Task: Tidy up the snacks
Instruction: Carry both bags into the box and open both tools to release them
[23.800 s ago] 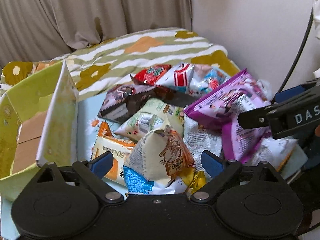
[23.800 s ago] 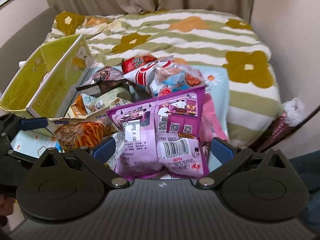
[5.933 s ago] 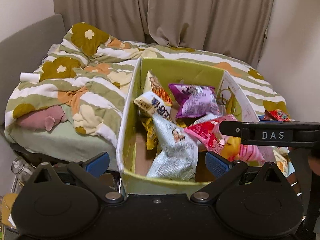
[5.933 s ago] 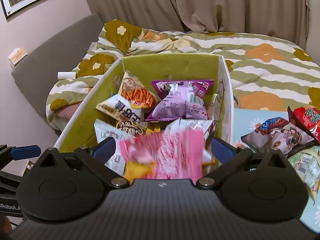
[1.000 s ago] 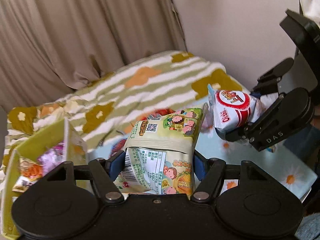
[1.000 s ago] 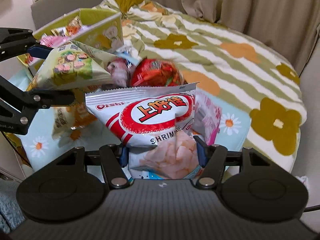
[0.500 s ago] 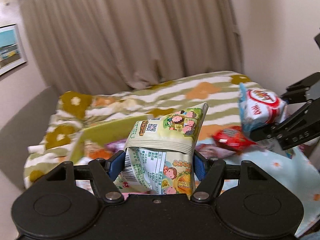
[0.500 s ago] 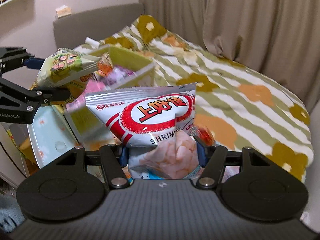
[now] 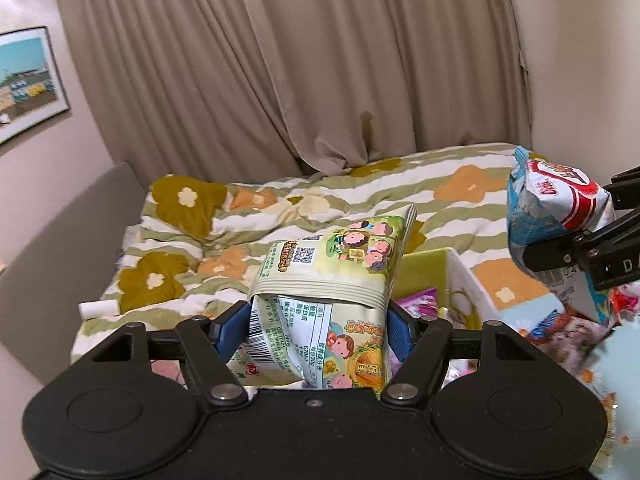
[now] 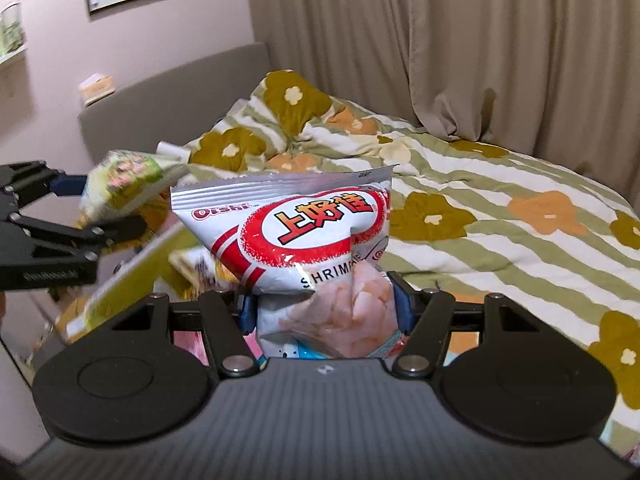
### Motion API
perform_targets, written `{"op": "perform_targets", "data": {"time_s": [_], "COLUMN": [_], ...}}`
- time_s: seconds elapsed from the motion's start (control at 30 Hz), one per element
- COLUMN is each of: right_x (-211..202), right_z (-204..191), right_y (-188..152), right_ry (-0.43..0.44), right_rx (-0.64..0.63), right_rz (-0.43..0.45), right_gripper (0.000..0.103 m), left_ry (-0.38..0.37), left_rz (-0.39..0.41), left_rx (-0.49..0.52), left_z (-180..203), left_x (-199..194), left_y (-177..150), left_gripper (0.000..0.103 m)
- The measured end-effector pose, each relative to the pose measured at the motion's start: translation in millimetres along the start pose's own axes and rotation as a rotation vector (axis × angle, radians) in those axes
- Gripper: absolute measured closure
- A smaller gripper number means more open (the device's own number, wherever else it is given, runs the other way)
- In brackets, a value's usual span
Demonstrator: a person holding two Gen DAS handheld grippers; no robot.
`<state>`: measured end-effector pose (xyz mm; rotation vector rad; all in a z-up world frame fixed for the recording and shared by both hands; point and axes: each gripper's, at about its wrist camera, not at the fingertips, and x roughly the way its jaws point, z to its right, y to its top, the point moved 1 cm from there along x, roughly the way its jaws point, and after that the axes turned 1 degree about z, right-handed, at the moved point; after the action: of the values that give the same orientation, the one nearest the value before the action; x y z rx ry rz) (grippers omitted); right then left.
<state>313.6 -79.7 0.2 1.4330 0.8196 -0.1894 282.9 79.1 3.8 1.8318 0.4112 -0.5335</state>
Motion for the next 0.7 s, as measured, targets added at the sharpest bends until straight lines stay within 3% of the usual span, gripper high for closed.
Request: {"op": "perform_targets", "data": {"time_s": [0.2,0.3,0.33,0.53,0.7], "right_x": [47,65,69,84,89], "right_z": [-22,-26,-27,-23,-21], "right_y": [19,19,18,9,9], "right_ry": [-0.081,-0.123,-0.132,-0.186,-0.200], "right_rx": [0.124,0.178,0.192,0.228,0.247], "right_rz": [-0.033,-0.057,-0.065,-0.124,-0.141], "right_gripper": [0.026,0.026,0.026,0.025,0.024], "left_ry": [-0.092,-0.116,-0.117,-0.173,-0.174], "left_rz": [-0.057,-0.073,-0.067,-0.072,-0.062], "left_rx": [0.036,0.069,0.084,0.104,0.075], "left_z": [-16,-14,-13,-18,-29], "left_x": [65,93,98,100,81], "left_y": [0,-5,-8,-24,-26], "left_gripper": [0.027,0.012,0.001,0.000,0.000]}}
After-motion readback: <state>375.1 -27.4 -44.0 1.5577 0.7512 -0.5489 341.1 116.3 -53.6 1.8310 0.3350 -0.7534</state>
